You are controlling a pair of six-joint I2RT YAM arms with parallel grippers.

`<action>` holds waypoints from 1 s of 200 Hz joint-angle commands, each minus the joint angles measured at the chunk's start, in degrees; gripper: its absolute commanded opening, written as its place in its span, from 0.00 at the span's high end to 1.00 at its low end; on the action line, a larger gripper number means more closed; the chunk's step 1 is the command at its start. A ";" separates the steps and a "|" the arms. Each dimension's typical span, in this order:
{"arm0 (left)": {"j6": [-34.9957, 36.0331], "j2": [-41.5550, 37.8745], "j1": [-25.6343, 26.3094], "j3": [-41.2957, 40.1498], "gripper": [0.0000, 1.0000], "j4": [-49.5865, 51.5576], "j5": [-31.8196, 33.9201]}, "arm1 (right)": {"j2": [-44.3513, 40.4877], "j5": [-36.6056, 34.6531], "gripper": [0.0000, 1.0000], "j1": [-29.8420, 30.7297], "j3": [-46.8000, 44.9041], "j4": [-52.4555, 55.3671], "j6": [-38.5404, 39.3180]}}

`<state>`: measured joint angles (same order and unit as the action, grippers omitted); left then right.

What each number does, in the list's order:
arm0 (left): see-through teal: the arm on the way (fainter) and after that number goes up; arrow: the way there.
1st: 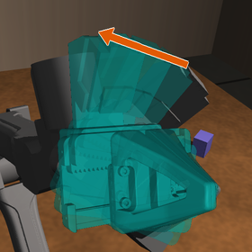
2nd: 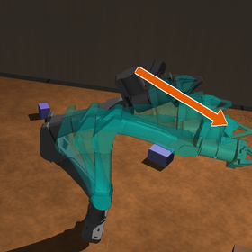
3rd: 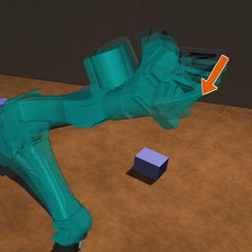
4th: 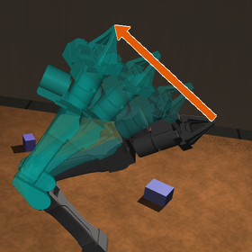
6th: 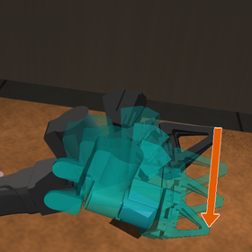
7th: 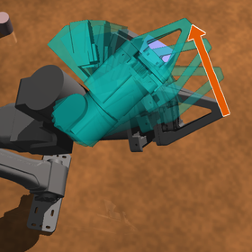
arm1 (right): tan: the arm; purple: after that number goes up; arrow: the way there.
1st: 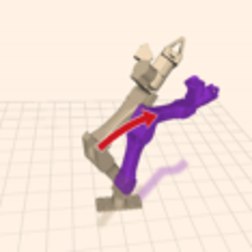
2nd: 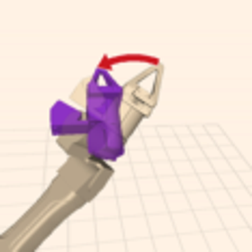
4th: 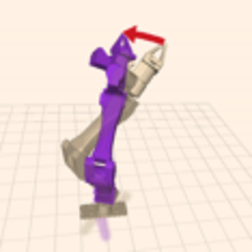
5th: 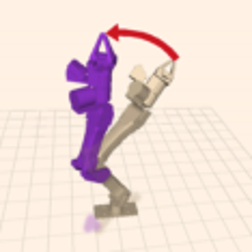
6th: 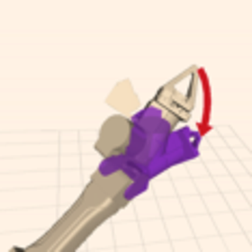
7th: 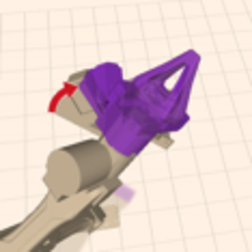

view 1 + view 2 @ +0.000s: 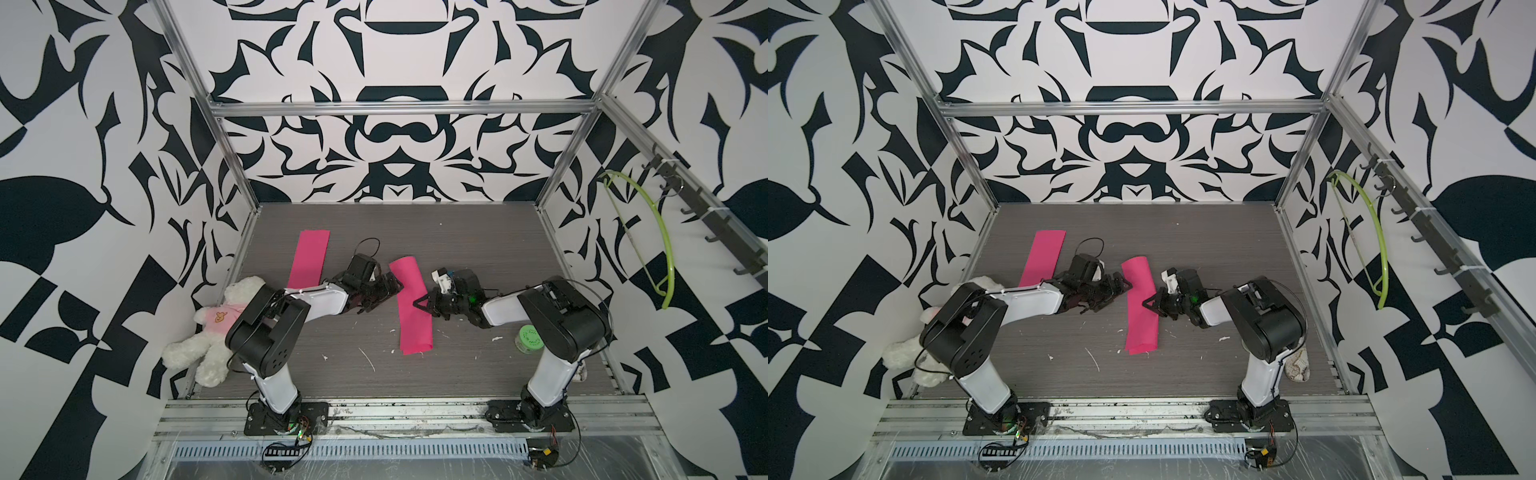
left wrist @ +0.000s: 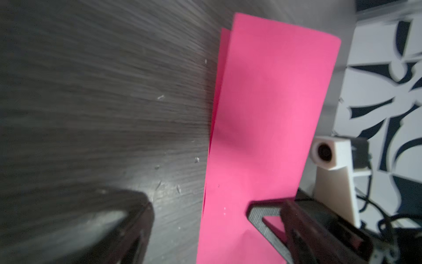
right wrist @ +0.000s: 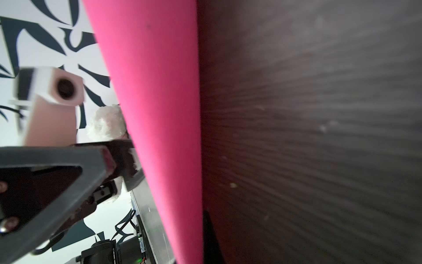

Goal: Fold the rectangular paper in half along the long edge
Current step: Fold the paper at the center of the board.

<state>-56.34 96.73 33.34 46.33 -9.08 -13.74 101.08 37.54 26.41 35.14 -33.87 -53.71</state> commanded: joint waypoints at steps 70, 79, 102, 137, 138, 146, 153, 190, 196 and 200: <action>-2.93 -13.86 -0.25 -13.34 0.01 -37.92 -5.78 | -15.33 3.97 1.00 0.32 2.37 -2.67 4.33; -3.72 -14.24 -0.23 -13.81 0.01 -40.76 -6.29 | -16.20 4.58 1.00 0.31 2.69 -3.44 4.10; -6.78 -14.37 -0.29 -15.24 0.01 -47.82 -6.41 | -17.78 6.17 1.00 0.37 3.20 -6.86 2.44; -7.73 -15.63 0.19 -15.91 0.01 -49.75 -5.27 | -19.97 6.41 1.00 0.35 4.34 -8.37 1.44; -7.78 -15.66 0.21 -15.91 0.01 -49.82 -5.30 | -20.05 6.41 1.00 0.33 4.33 -8.39 1.43; -8.06 -15.69 0.37 -15.76 0.01 -50.15 -5.57 | -20.56 6.41 1.00 0.34 4.39 -8.93 1.27; -8.38 -15.56 0.50 -15.62 0.00 -50.47 -5.98 | -20.97 6.24 1.00 0.36 4.36 -9.43 1.15; -10.90 -12.78 2.40 -15.26 0.02 -55.88 -5.36 | -22.15 5.53 1.00 0.33 3.54 -14.97 -1.18; -11.47 -12.10 2.73 -15.09 0.04 -57.33 -5.44 | -22.03 5.57 1.00 0.36 3.39 -16.04 -1.76; -11.90 -11.59 2.94 -14.85 0.06 -58.13 -5.59 | -21.98 5.68 1.00 0.29 3.39 -16.63 -2.07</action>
<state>-65.89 82.94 35.03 31.11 -60.36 -18.92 80.55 42.54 26.41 37.34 -42.94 -53.52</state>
